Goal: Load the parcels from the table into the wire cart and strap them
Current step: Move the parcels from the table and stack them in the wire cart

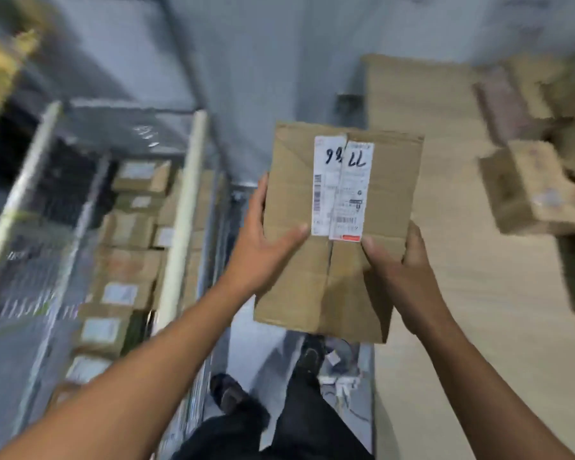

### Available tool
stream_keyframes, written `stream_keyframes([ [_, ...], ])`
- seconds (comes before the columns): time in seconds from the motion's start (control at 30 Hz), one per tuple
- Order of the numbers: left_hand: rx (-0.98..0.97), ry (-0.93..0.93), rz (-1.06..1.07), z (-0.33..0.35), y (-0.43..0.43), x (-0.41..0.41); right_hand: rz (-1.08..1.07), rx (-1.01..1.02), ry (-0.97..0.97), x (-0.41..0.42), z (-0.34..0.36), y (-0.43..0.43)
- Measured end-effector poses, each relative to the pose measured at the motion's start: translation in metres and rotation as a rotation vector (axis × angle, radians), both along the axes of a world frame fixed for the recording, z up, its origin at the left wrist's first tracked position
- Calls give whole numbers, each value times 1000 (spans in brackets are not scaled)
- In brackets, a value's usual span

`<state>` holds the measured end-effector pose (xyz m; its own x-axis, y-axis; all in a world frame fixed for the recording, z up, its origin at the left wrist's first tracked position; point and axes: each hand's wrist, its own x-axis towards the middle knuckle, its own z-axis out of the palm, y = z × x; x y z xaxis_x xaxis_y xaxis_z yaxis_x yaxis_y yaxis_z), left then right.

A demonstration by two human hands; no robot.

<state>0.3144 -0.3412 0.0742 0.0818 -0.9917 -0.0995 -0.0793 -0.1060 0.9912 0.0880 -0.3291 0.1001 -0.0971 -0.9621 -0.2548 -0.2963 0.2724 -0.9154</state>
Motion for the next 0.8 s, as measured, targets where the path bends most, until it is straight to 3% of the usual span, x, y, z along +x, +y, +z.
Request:
stream_keyframes([
  [0.2,71,-175,428,0,107,257,509,20,-97,257,-23,0],
  [0.33,161,-177,644,-13,213,372,776,292,-129,400,-48,32],
  [0.53,356,-158,870,-98,334,434,1045,605,-52,535,-121,66],
  [0.7,548,-90,897,-206,375,438,1277,707,136,593,-219,59],
  [0.8,669,15,793,-276,377,437,1472,759,351,599,-294,48],
])
